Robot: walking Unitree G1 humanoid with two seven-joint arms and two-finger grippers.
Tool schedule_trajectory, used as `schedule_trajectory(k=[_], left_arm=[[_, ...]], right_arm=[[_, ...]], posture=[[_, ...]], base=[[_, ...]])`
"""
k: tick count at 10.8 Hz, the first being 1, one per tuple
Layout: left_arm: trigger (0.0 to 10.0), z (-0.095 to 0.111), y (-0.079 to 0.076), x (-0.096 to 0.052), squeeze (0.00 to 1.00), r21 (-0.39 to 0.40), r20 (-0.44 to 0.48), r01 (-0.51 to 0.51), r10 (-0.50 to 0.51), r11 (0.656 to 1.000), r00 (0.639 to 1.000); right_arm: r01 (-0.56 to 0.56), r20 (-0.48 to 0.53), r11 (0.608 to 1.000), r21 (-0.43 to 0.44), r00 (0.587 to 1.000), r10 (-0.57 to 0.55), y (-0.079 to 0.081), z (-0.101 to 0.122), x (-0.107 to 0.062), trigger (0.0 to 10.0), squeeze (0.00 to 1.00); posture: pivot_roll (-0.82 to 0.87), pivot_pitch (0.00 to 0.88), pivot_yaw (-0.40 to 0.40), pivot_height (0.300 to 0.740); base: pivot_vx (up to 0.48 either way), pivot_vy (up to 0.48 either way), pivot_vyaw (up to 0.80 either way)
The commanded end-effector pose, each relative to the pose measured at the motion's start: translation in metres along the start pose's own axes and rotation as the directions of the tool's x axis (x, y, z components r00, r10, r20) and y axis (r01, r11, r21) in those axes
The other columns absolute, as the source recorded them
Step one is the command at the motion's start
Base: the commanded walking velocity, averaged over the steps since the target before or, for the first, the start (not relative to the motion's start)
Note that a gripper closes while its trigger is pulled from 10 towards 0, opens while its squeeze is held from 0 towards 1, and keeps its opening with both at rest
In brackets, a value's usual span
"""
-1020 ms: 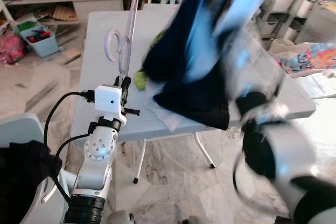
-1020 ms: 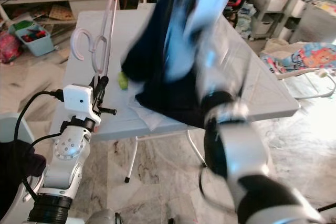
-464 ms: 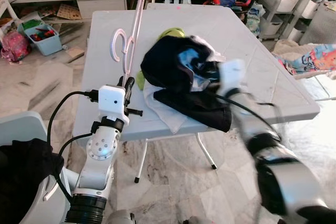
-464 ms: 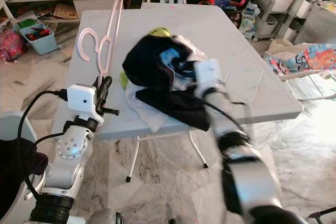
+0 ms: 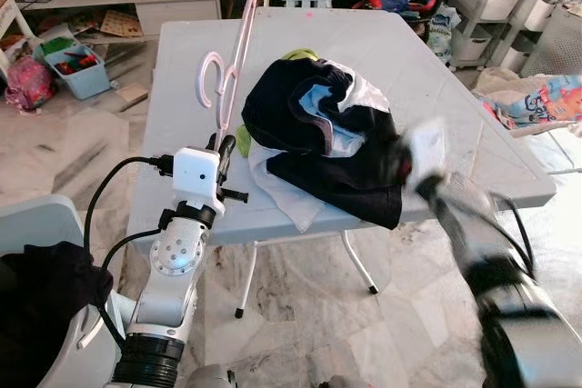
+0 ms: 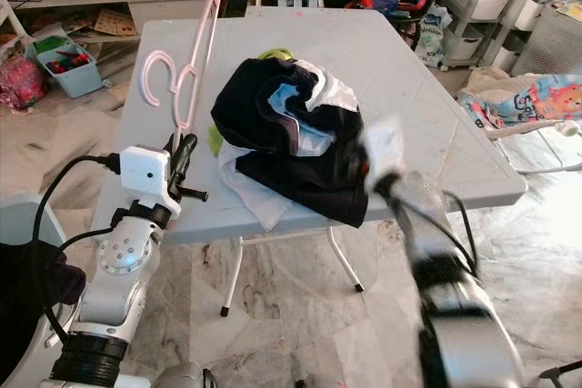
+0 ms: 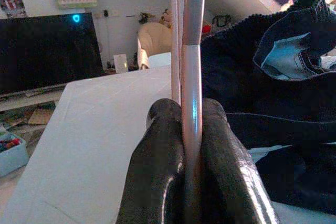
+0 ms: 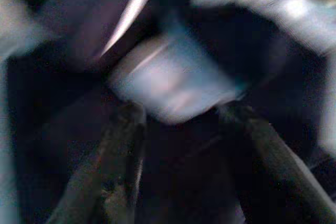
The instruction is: Hang hanger
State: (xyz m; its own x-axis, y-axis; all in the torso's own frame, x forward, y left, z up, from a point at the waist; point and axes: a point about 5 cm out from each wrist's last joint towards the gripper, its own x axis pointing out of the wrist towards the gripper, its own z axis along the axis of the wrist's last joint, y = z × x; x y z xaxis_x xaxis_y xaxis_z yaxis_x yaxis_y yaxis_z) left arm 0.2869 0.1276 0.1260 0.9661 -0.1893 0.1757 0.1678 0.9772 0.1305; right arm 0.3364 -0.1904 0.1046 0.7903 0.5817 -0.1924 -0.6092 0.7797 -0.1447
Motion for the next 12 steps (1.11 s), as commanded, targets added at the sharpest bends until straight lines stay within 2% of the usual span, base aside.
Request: schedule_trajectory(k=[1, 3, 4, 7, 9, 10, 11, 12], left_arm=[[10.0, -0.018, 0.002, -0.009, 0.00, 0.007, -0.095, 0.013, -0.012, 1.000, 0.995], [10.0, -0.016, 0.012, -0.010, 0.00, 0.026, -0.089, -0.018, 0.020, 0.999, 0.996], [10.0, -0.015, 0.013, -0.011, 0.00, 0.028, -0.089, -0.017, 0.019, 0.999, 0.996], [10.0, -0.013, 0.011, -0.015, 0.00, 0.031, -0.087, -0.008, 0.010, 0.999, 0.996], [10.0, -0.013, 0.010, -0.022, 0.00, 0.032, -0.097, -0.010, 0.013, 0.999, 0.995], [10.0, -0.014, 0.011, -0.029, 0.00, 0.034, -0.111, -0.017, 0.021, 0.999, 0.994], [10.0, -0.015, 0.012, -0.034, 0.00, 0.037, -0.122, -0.023, 0.028, 0.999, 0.992], [10.0, -0.015, 0.014, -0.043, 0.00, 0.040, -0.137, -0.038, 0.043, 0.998, 0.990]], right_arm=[[-0.076, -0.012, 0.997, -0.020, 0.997, 0.076, 0.000, 0.005, -0.003, 10.0, 1.00], [-0.262, 0.020, 0.963, 0.061, 0.965, 0.261, 0.016, 0.004, -0.009, 10.0, 1.00], [-0.322, -0.008, 0.944, 0.072, 0.946, 0.323, 0.022, 0.000, -0.011, 10.0, 1.00], [-0.432, -0.053, 0.890, 0.145, 0.895, 0.443, 0.038, -0.008, -0.013, 10.0, 1.00], [-0.418, -0.116, 0.896, 0.149, 0.893, 0.435, 0.044, -0.019, -0.006, 10.0, 1.00], [-0.389, -0.153, 0.912, 0.131, 0.901, 0.407, 0.046, -0.024, -0.001, 10.0, 1.00], [-0.363, -0.160, 0.920, 0.148, 0.909, 0.384, 0.047, -0.025, 0.005, 10.0, 1.00], [-0.258, -0.168, 0.939, 0.228, 0.940, 0.299, 0.045, -0.025, 0.017, 10.0, 1.00]], posture=[[-0.04, 0.000, -0.032, 0.740], [-0.02, 0.000, -0.036, 0.740], [-0.01, 0.000, -0.038, 0.740], [0.00, 0.000, -0.041, 0.740], [0.02, 0.023, -0.051, 0.740], [0.03, 0.041, -0.058, 0.740], [0.04, 0.053, -0.064, 0.740], [0.06, 0.074, -0.075, 0.740]], base=[[0.000, 0.000, 0.00], [0.000, 0.000, 0.00], [0.000, 0.000, 0.00], [0.000, 0.000, 0.00], [0.000, 0.000, 0.00], [0.000, 0.000, 0.00], [0.000, 0.000, 0.00], [0.000, 0.000, 0.00]])
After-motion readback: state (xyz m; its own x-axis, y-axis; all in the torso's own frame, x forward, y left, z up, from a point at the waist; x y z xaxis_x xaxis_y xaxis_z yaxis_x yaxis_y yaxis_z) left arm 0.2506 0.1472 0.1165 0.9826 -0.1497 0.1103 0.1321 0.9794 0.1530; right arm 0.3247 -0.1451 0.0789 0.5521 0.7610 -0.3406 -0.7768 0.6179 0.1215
